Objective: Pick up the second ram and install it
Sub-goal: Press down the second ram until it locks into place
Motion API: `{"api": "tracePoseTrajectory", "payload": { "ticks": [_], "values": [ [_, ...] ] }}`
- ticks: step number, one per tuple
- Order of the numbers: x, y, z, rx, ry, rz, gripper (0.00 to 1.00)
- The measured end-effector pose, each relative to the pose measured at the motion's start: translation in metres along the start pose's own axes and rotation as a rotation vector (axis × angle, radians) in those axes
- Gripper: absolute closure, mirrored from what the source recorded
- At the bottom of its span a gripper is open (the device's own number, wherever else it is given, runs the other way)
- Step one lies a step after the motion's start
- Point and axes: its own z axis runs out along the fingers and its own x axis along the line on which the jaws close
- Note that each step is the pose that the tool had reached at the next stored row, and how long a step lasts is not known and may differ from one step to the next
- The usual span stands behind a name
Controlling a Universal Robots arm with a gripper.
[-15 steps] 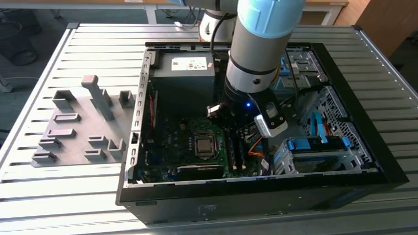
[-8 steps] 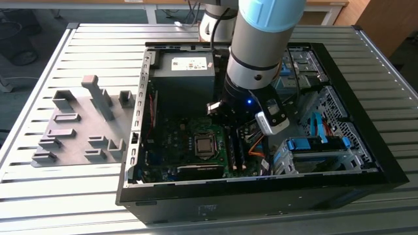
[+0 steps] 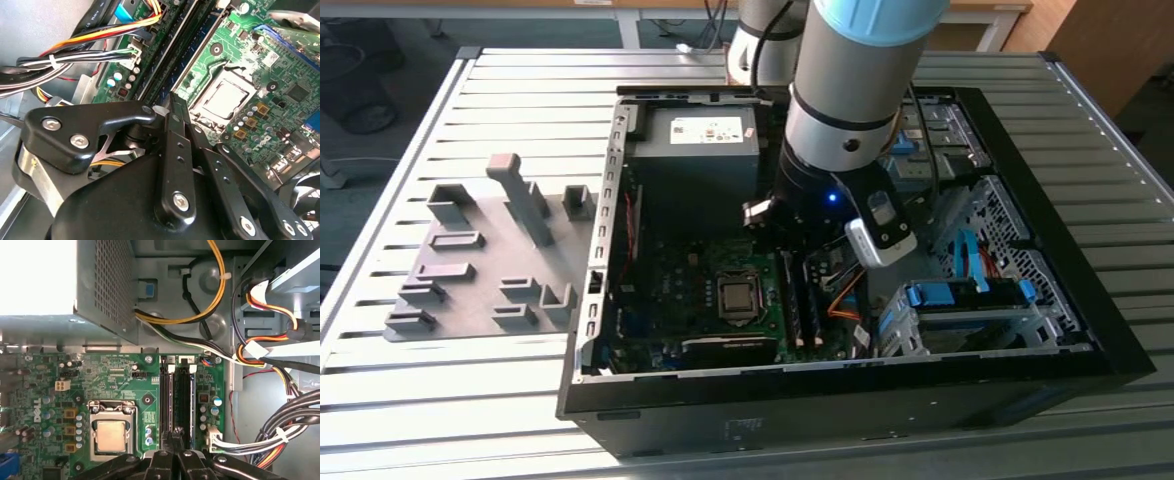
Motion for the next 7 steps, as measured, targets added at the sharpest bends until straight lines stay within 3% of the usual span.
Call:
{"api": "tracePoseTrajectory", "payload": {
  "ticks": [7],
  "values": [
    [0.0001, 0.0000, -0.0010, 0.0004, 0.0001, 0.000, 0.89]
  ]
}}
